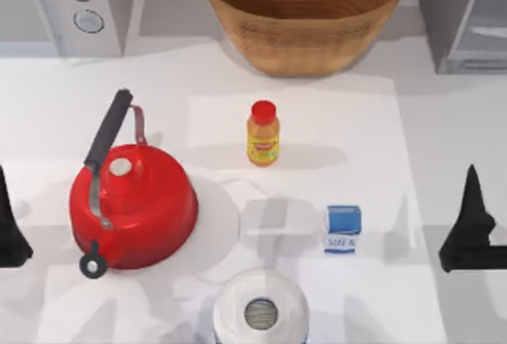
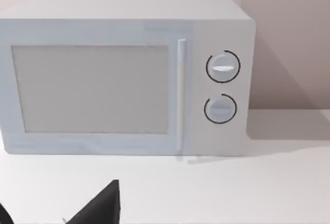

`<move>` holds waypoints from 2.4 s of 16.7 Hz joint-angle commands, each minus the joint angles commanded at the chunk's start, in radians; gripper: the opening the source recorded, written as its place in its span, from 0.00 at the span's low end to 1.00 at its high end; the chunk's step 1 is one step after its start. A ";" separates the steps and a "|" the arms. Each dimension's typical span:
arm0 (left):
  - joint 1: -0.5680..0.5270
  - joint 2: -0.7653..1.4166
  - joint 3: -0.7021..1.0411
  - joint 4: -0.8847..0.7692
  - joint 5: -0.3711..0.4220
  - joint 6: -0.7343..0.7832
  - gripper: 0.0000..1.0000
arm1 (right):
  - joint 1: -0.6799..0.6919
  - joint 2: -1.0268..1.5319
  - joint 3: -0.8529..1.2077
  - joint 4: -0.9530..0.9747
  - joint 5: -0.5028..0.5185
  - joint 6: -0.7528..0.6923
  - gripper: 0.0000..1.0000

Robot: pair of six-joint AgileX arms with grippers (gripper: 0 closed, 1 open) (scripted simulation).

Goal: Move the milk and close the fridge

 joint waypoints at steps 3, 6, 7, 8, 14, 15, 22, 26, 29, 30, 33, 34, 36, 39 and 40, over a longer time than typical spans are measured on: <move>0.000 0.000 0.000 0.000 0.000 0.000 1.00 | 0.000 0.000 0.000 0.000 0.000 0.000 1.00; 0.000 0.000 0.000 0.000 0.000 0.000 1.00 | 0.000 0.004 0.012 -0.014 -0.006 0.013 1.00; 0.000 0.000 0.000 0.000 0.000 0.000 1.00 | 0.007 0.019 0.032 -0.034 -0.014 0.034 1.00; 0.000 0.000 0.000 0.000 0.000 0.000 1.00 | 0.017 0.045 0.062 -0.065 -0.024 0.066 1.00; 0.000 0.000 0.000 0.000 0.000 0.000 1.00 | 0.062 0.383 0.302 -0.396 -0.105 0.340 1.00; 0.000 0.000 0.000 0.000 0.000 0.000 1.00 | 0.062 0.436 0.341 -0.474 -0.120 0.379 1.00; 0.000 0.000 0.000 0.000 0.000 0.000 1.00 | 0.081 0.733 0.681 -0.960 -0.254 0.732 1.00; 0.000 0.000 0.000 0.000 0.000 0.000 1.00 | 0.071 0.822 0.797 -1.062 -0.294 0.837 1.00; 0.000 0.000 0.000 0.000 0.000 0.000 1.00 | 0.071 0.821 0.802 -1.064 -0.296 0.841 1.00; 0.000 0.000 0.000 0.000 0.000 0.000 1.00 | 0.071 0.821 0.802 -1.064 -0.296 0.841 1.00; 0.000 0.000 0.000 0.000 0.000 0.000 1.00 | 0.062 0.832 0.798 -1.045 -0.300 0.831 1.00; 0.000 0.000 0.000 0.000 0.000 0.000 1.00 | 0.051 0.849 0.797 -1.023 -0.305 0.821 1.00; 0.000 0.000 0.000 0.000 0.000 0.000 1.00 | 0.025 0.889 0.794 -0.957 -0.317 0.793 1.00; 0.000 0.000 0.000 0.000 0.000 0.000 1.00 | -0.008 0.939 0.789 -0.887 -0.332 0.759 1.00; 0.000 0.000 0.000 0.000 0.000 0.000 1.00 | -0.009 0.941 0.789 -0.884 -0.333 0.758 1.00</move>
